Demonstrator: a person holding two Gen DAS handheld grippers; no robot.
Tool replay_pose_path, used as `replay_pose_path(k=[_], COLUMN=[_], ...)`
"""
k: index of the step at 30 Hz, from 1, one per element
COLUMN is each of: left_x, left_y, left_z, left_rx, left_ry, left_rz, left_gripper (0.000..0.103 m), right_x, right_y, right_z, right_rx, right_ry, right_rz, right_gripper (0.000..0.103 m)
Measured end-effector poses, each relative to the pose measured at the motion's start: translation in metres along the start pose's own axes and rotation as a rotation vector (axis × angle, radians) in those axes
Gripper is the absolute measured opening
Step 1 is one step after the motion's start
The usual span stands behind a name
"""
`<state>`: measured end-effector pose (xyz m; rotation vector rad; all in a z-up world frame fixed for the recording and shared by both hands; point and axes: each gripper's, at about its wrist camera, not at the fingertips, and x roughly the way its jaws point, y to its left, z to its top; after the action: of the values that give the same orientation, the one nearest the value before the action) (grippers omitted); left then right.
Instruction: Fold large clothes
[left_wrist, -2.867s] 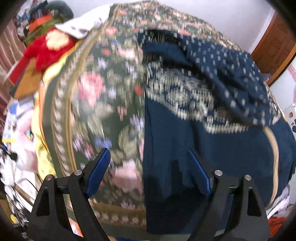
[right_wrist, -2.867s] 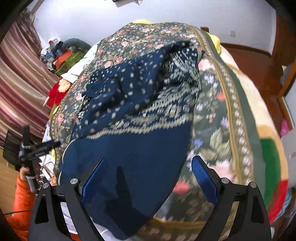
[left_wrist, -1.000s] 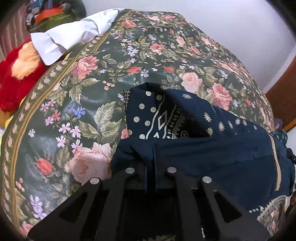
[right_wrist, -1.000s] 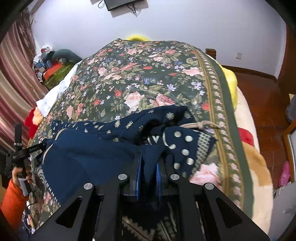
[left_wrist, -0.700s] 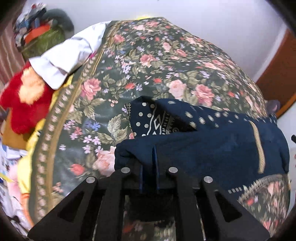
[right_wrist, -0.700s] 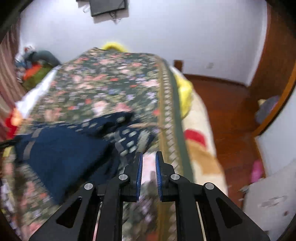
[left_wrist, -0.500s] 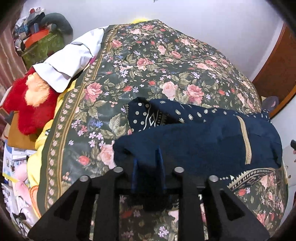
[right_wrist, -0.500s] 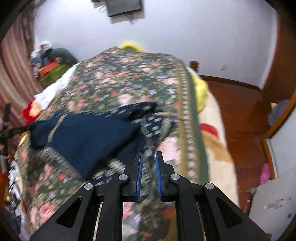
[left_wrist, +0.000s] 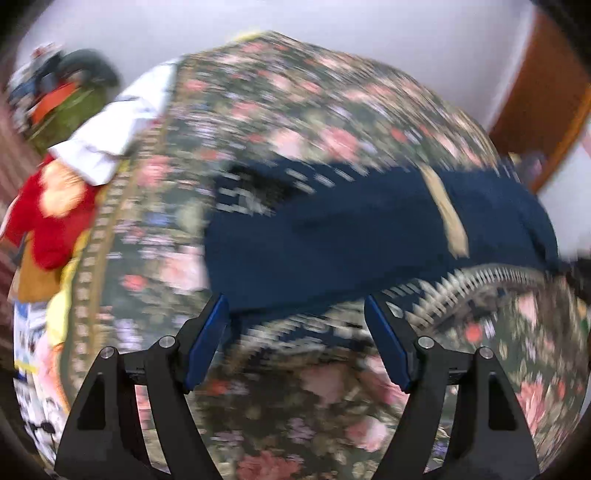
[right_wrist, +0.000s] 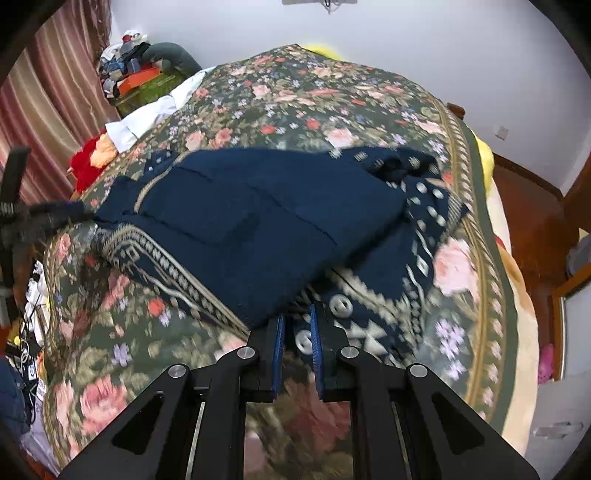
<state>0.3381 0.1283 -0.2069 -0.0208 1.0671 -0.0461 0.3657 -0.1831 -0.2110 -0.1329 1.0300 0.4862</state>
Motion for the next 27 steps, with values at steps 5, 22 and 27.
replay_pose_path(k=[5,22,27], left_x=[0.025,0.029,0.01], left_y=[-0.047,0.015,0.034], left_z=[0.011,0.187,0.17], left_rx=[0.117,-0.057,-0.052], left_ry=[-0.018,-0.196,-0.185], left_rz=[-0.005,0.14,0.153], left_gripper=[0.076,0.076,0.076], right_x=[0.008,0.036,0.01], right_y=[0.006,-0.099,-0.076], right_z=[0.026,0.153,0.136], right_rx=[0.011,0.28,0.175], right_ry=[-0.023,-0.201,-0.189], right_rz=[0.096,-0.117,-0.071], right_gripper=[0.009,0.009,0.009])
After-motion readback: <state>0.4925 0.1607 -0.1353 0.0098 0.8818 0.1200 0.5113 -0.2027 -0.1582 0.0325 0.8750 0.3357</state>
